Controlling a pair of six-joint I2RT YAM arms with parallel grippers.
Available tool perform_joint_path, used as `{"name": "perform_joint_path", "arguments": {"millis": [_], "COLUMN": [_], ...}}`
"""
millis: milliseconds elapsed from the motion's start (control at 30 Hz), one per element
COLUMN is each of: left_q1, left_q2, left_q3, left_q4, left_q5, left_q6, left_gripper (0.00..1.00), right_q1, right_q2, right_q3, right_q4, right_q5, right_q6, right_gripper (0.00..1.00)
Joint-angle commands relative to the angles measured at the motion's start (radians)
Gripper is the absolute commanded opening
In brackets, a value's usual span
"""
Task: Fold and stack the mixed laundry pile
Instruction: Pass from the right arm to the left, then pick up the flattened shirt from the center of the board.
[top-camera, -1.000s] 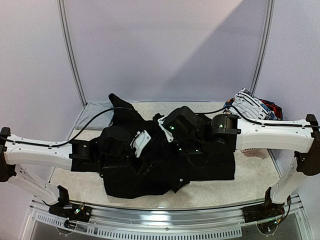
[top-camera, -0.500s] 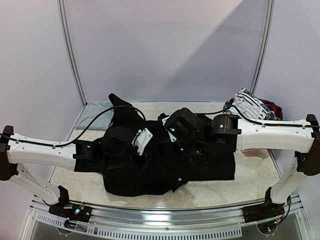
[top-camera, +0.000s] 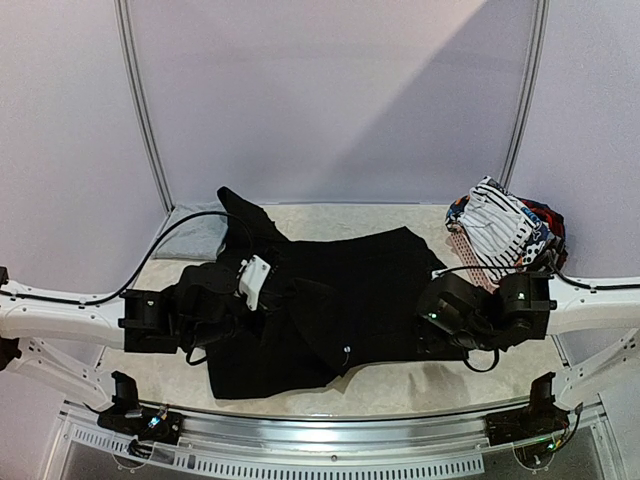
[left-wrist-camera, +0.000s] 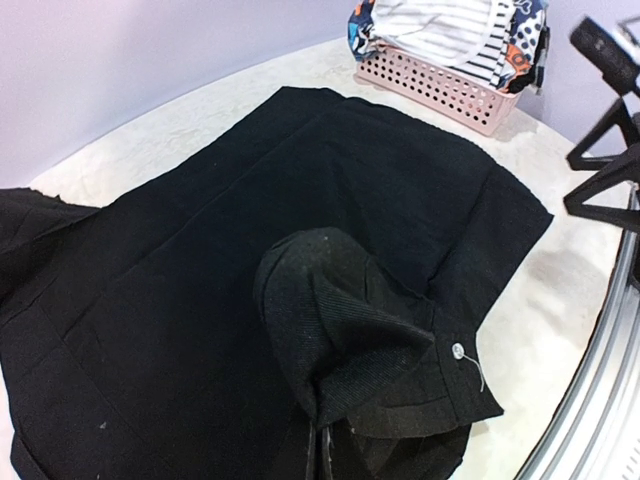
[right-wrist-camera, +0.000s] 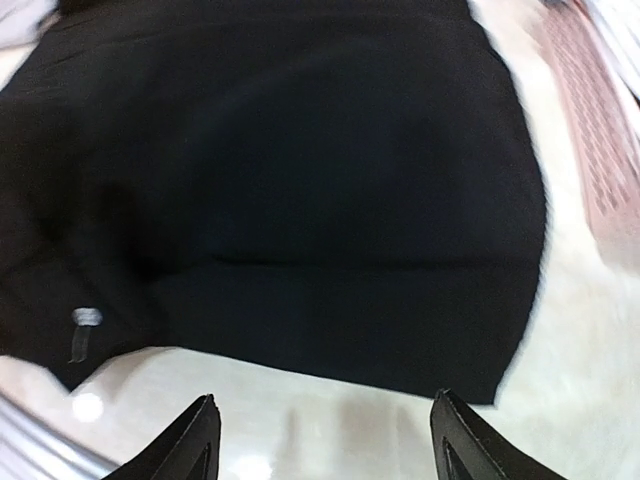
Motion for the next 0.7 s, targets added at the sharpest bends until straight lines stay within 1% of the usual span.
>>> {"name": "perform_joint_path", "arguments": {"millis": [0,133,200,267,333,533,667], "left_q1": [-0.014,-0.014,-0.014,-0.015,-0.016,-0.02,-0.02], "left_q2": [-0.008,-0.002,0.006,0.014,0.023,0.032,0.033], "left_q3": [-0.02,-0.025,-0.025,-0.025,-0.026,-0.026,-0.023], "left_q4": [-0.007,0.004,0.004,0.044,0.055,0.061,0.057], "left_q5": [-0.017,-0.001,0.006,0.013,0.019,0.021,0.022], "left_q6": [-0.038,-0.041,-0.042,-0.044,-0.046,-0.049,-0.048], "left_gripper": [0.0,0.0,0.0,0.0,0.0,0.0,0.0], "right_q1": [-0.032,-0.106,-0.131,-0.157,-0.197,-0.327,-0.381], "right_q2": [-0.061,-0.111,-0.134,-0.161,-0.179,-0.17,-0.165], "right_q3": [-0.125,-0.22,-0.251,-0.285,-0.316,-0.39,-0.426], "right_q4": [-0.107,-0.099,-0.095,-0.062,-0.008,0.122,0.181], "right_q5": [0.061,-0.054,-0.072,-0.105,-0.149,-0.251,-0.282], "right_q6": [0.316,0.389,0.425,0.453,0.44,0.367,0.343], "right_gripper": [0.72,0.73,0.75,0.75,0.75,0.67,0.64]}}
